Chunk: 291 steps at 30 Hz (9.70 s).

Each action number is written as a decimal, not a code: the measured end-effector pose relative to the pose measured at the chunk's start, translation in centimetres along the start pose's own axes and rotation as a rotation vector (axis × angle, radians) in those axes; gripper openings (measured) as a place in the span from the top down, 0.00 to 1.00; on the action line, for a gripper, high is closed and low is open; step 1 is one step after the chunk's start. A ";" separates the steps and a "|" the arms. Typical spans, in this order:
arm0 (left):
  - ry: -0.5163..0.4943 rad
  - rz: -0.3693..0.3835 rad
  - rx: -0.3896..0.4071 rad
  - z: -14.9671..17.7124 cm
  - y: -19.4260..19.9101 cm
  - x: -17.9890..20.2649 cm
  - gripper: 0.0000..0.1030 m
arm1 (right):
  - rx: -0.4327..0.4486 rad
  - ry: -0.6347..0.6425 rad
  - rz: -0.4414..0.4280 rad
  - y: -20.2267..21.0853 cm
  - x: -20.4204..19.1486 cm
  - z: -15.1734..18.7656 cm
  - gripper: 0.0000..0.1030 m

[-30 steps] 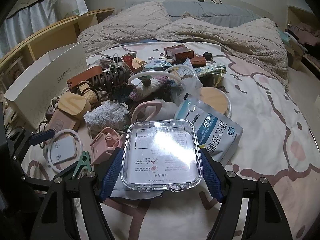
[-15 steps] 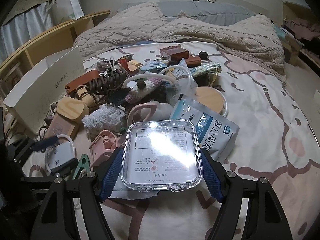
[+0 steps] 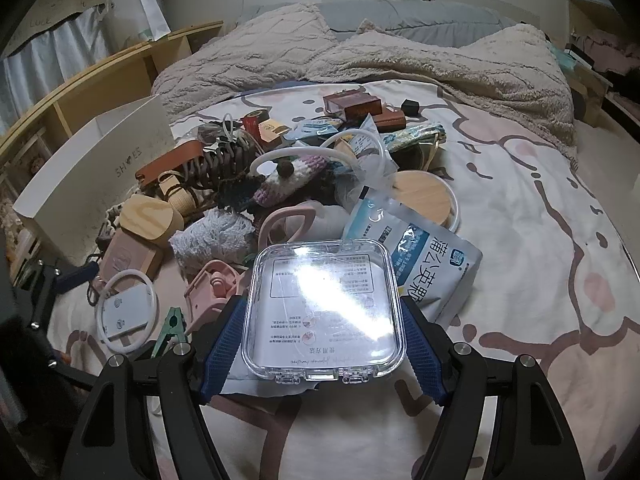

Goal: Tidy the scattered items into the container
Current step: 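Grasp the white plastic ring with the left tool while the right tool lifts the case, then carry the white ring and clear case over to the white cardboard box, then open the left tool to drop the ring into the box while the right tool holds the case above, then lower the clear case into the box and open the right tool, then withdraw both tools from the box back toward the pile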

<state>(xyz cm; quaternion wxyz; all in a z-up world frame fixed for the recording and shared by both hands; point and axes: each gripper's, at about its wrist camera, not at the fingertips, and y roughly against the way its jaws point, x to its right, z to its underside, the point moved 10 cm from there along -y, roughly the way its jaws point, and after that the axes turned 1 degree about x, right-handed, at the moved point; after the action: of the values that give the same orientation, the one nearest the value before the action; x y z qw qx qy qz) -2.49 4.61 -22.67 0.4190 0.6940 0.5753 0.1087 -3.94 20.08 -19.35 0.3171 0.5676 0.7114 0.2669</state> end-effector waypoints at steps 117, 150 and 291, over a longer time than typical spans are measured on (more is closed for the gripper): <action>0.525 -0.179 -0.066 -0.2 -0.5 -33.5 0.18 | 0.108 0.184 -0.347 -0.9 -27.4 -19.1 0.27; 0.484 -0.133 -0.111 0.7 -0.8 -31.6 0.01 | 0.021 0.211 -0.339 -4.5 -30.9 -18.6 0.27; 0.472 -0.117 0.322 -9.6 7.6 -19.8 0.00 | 0.223 0.180 0.205 4.7 -0.9 -12.7 0.00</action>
<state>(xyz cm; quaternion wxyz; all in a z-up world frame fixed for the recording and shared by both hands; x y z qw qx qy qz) -9.41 -8.48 -4.74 0.1635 0.6728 0.7058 0.1500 -10.32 19.91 -7.39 0.1581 0.6426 0.7005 0.2671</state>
